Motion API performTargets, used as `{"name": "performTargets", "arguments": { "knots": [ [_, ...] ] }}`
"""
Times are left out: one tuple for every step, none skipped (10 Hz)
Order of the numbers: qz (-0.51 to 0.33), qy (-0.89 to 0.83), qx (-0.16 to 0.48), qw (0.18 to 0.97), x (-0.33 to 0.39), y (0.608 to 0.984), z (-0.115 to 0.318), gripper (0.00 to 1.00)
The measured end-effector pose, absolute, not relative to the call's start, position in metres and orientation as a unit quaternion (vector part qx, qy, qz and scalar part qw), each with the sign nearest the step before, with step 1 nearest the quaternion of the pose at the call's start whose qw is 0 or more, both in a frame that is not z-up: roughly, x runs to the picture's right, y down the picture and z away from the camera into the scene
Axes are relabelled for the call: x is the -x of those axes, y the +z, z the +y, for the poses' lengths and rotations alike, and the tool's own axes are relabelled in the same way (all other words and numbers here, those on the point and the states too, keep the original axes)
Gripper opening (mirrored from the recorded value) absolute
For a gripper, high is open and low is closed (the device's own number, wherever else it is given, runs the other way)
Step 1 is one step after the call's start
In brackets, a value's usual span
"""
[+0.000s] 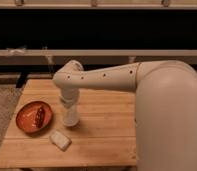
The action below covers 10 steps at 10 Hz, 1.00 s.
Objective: Place the ceramic cup over the eraser
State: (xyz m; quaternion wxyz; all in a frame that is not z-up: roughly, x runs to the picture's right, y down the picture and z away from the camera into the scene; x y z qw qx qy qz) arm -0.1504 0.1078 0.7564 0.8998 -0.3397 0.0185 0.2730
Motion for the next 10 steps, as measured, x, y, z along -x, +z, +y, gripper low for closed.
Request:
{"name": "performTargets", "arguments": {
  "knots": [
    [0.023, 0.262, 0.341, 0.903, 0.152, 0.759, 0.109, 0.8],
    [0.026, 0.249, 0.342, 0.906, 0.158, 0.762, 0.109, 0.8],
    [0.034, 0.234, 0.346, 0.908, 0.163, 0.765, 0.111, 0.8],
    [0.043, 0.228, 0.344, 0.91, 0.16, 0.768, 0.111, 0.8],
    [0.052, 0.223, 0.344, 0.911, 0.159, 0.771, 0.11, 0.8],
    [0.054, 0.22, 0.345, 0.911, 0.16, 0.772, 0.109, 0.8],
    [0.056, 0.221, 0.343, 0.911, 0.157, 0.773, 0.108, 0.8],
    [0.056, 0.223, 0.343, 0.911, 0.155, 0.774, 0.108, 0.8],
    [0.056, 0.221, 0.343, 0.911, 0.157, 0.773, 0.108, 0.8],
    [0.056, 0.221, 0.343, 0.911, 0.157, 0.773, 0.109, 0.8]
  ]
}}
